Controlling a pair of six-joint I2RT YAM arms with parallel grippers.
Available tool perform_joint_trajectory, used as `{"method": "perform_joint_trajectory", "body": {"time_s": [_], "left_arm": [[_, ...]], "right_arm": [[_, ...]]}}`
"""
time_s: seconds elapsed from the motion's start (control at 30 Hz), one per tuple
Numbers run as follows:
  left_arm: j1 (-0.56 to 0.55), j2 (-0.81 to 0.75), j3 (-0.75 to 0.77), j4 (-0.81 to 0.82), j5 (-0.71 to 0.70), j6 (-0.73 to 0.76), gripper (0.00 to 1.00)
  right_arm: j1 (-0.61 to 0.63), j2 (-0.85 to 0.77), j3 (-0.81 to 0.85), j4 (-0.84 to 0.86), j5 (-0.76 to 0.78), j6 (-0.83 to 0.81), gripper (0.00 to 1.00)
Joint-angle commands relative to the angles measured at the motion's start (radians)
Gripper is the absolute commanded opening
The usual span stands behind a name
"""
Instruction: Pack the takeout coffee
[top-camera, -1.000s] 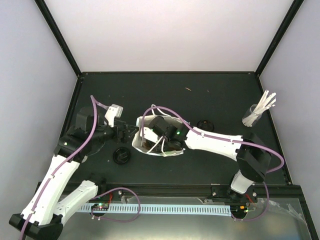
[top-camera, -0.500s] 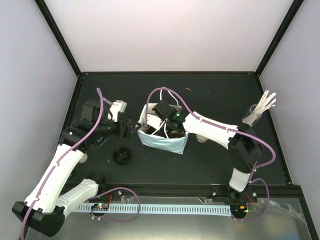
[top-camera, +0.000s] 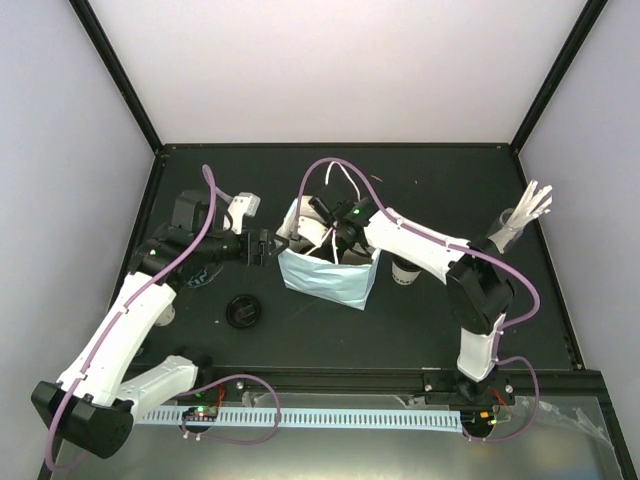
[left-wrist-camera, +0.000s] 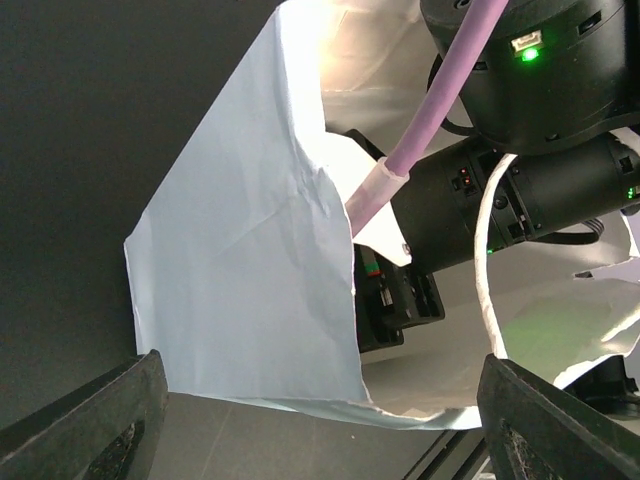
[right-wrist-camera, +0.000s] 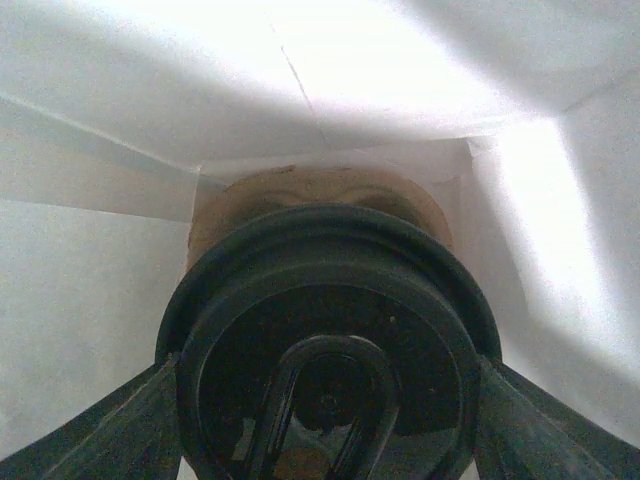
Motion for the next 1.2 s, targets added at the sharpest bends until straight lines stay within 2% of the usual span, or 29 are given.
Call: {"method": "perform_joint_trajectory", "body": {"time_s": [0.0,0.17,0.3,0.5,0.67,1.17], "left_arm": [[0.008,0.017,0.035,0.047,0.029,-0.019,0.87],[0.008,0.023,0.033,0.052,0.026,-0.015,0.86],[0.008,0.027,0.031,0.049,0.018,-0.009,0.87],[0.007,0.035,0.028,0.052,0.016,-0.012,0.86],[0.006,0.038,0.024,0.055,0.022,-0.014,0.86],[0.006,0.036,0.039,0.040,0.018,-0.010,0.86]], "right_arm": [[-0.014,0.067,-0.010,-0.129,0.006,0.026,0.48],[-0.014,0.101,0.014,-0.167,-0.025,0.046,0.48],[-0.010,0.128,0.049,-0.205,0.034,0.090,0.48],[0.042,0.134,0.049,-0.222,0.265,0.127,0.48],[0.071,0.133,0.025,-0.196,0.382,0.151,0.48],[0.070,0.086,0.029,-0.158,0.322,0.128,0.48]]}}
